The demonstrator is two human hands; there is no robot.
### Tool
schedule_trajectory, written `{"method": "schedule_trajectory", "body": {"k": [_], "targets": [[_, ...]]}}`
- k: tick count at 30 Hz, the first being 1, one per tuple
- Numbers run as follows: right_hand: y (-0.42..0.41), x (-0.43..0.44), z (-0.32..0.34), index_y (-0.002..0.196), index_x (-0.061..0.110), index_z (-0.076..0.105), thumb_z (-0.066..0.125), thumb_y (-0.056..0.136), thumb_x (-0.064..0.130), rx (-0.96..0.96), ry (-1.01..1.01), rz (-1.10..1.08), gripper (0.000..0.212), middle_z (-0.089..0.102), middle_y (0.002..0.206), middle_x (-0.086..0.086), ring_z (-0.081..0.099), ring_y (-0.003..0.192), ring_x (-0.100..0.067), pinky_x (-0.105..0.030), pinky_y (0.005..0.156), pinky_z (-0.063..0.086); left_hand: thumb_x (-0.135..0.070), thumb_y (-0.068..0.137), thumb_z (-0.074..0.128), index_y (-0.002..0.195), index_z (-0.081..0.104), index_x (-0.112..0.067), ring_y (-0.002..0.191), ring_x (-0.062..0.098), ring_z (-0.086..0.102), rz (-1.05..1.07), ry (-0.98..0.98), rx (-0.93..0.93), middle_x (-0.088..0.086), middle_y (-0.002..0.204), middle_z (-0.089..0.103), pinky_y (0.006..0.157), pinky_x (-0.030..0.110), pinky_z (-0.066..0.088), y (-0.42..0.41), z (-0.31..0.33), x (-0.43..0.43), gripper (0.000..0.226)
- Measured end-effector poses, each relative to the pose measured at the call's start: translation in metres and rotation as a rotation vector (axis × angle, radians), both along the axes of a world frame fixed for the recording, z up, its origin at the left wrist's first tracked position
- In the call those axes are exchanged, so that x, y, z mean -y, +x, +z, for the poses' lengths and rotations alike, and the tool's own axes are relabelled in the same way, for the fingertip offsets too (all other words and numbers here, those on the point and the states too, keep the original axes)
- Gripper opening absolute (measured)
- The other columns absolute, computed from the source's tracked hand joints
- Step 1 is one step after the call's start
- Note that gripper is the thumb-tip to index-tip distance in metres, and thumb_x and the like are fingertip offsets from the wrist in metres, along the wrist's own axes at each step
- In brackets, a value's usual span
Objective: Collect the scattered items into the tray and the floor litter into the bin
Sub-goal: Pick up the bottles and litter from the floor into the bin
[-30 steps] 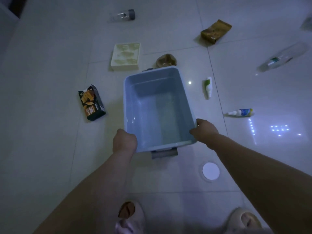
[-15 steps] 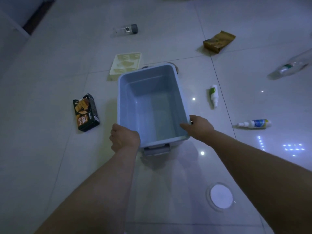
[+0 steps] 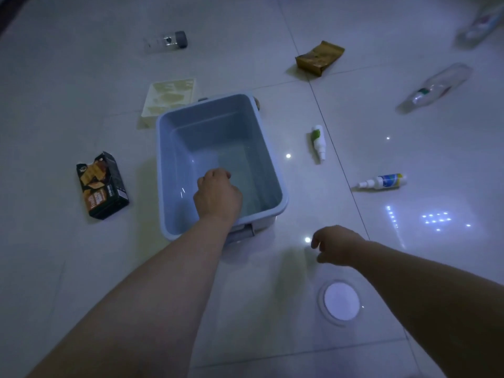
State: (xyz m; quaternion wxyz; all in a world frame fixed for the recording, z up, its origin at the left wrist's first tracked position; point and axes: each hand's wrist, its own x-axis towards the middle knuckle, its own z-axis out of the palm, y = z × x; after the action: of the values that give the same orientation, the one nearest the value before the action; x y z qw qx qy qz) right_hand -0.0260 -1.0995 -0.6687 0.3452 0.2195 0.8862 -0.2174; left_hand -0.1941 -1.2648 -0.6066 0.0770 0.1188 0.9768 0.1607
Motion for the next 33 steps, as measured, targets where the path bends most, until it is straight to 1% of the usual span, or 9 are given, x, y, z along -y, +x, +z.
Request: {"method": "schedule_trajectory", "body": {"k": [5,7,10,12,15,18,23,27,33], "targets": [[0.037,0.001,-0.009,0.128,0.027,0.054,0.077,0.074,0.031,0.082,0.024,-0.005,0.058,0.059,0.124,0.001,0.057,0.111,-0.018,-0.03,0.093,0.048,-0.003,0.089,0.041,0.128,0.053,-0.011,0.127,0.029,0.042,-0.106,-0.041,-0.002,0.01,0.135,0.05,0.1,0.039,0.038,-0.003,0.002,-0.001,0.042],[0.048,0.005,-0.011,0.131,0.026,0.05,0.079,0.072,0.034,0.061,0.024,-0.029,0.067,0.056,0.128,0.001,0.055,0.114,-0.018,-0.03,0.093,0.047,-0.003,0.09,0.039,0.128,0.053,-0.01,0.126,0.029,0.043,-0.129,-0.035,0.015,0.011,0.134,0.05,0.1,0.039,0.039,-0.004,0.001,-0.003,0.041],[0.068,0.018,-0.016,0.138,0.027,0.04,0.081,0.064,0.048,-0.035,0.045,-0.029,0.087,0.049,0.133,0.003,0.048,0.12,-0.017,-0.032,0.097,0.042,-0.003,0.09,0.04,0.126,0.054,-0.01,0.125,0.031,0.044,-0.156,-0.039,0.01,0.012,0.133,0.05,0.1,0.04,0.039,-0.002,-0.005,-0.003,0.04],[0.083,0.03,-0.02,0.143,0.027,0.031,0.08,0.059,0.056,-0.045,0.086,0.061,0.101,0.04,0.139,0.004,0.041,0.125,-0.017,-0.032,0.103,0.037,-0.004,0.09,0.041,0.126,0.054,-0.009,0.124,0.031,0.044,-0.17,-0.046,0.017,0.013,0.132,0.05,0.1,0.04,0.04,0.0,-0.008,-0.001,0.039],[0.096,0.039,-0.024,0.148,0.023,0.018,0.08,0.058,0.059,0.001,0.141,0.233,0.115,0.027,0.145,0.002,0.032,0.131,-0.019,-0.034,0.111,0.028,-0.004,0.091,0.041,0.126,0.054,-0.008,0.124,0.031,0.045,-0.162,-0.023,0.021,0.014,0.133,0.05,0.099,0.038,0.04,-0.004,-0.007,-0.001,0.038],[0.095,0.038,-0.027,0.148,0.02,0.013,0.081,0.061,0.051,0.01,0.214,0.284,0.115,0.023,0.145,-0.002,0.03,0.132,-0.022,-0.037,0.111,0.029,-0.006,0.093,0.04,0.126,0.054,-0.008,0.124,0.03,0.045,-0.126,0.017,0.025,0.014,0.132,0.05,0.098,0.038,0.04,-0.006,-0.005,-0.005,0.036],[0.089,0.036,-0.033,0.145,0.02,0.019,0.076,0.07,0.039,-0.035,0.286,0.225,0.095,0.03,0.137,-0.004,0.038,0.124,-0.023,-0.037,0.102,0.039,-0.009,0.094,0.04,0.126,0.054,-0.009,0.124,0.03,0.046,-0.093,0.031,0.033,0.013,0.133,0.05,0.097,0.037,0.041,-0.009,-0.003,-0.001,0.035],[0.065,0.033,-0.028,0.144,0.02,0.023,0.074,0.071,0.039,-0.123,0.272,0.028,0.091,0.033,0.14,-0.003,0.039,0.126,-0.025,-0.04,0.101,0.04,-0.009,0.094,0.039,0.126,0.054,-0.008,0.123,0.03,0.048,-0.066,0.049,0.039,0.013,0.133,0.051,0.099,0.037,0.042,-0.012,-0.001,0.003,0.036],[0.0,0.014,-0.003,0.143,0.022,0.027,0.08,0.066,0.033,-0.243,0.178,-0.305,0.095,0.031,0.143,-0.003,0.041,0.125,-0.031,-0.048,0.097,0.045,-0.014,0.096,0.041,0.124,0.055,-0.008,0.119,0.029,0.052,-0.056,0.08,0.028,0.012,0.131,0.053,0.093,0.034,0.043,-0.017,0.007,0.009,0.032]]}}
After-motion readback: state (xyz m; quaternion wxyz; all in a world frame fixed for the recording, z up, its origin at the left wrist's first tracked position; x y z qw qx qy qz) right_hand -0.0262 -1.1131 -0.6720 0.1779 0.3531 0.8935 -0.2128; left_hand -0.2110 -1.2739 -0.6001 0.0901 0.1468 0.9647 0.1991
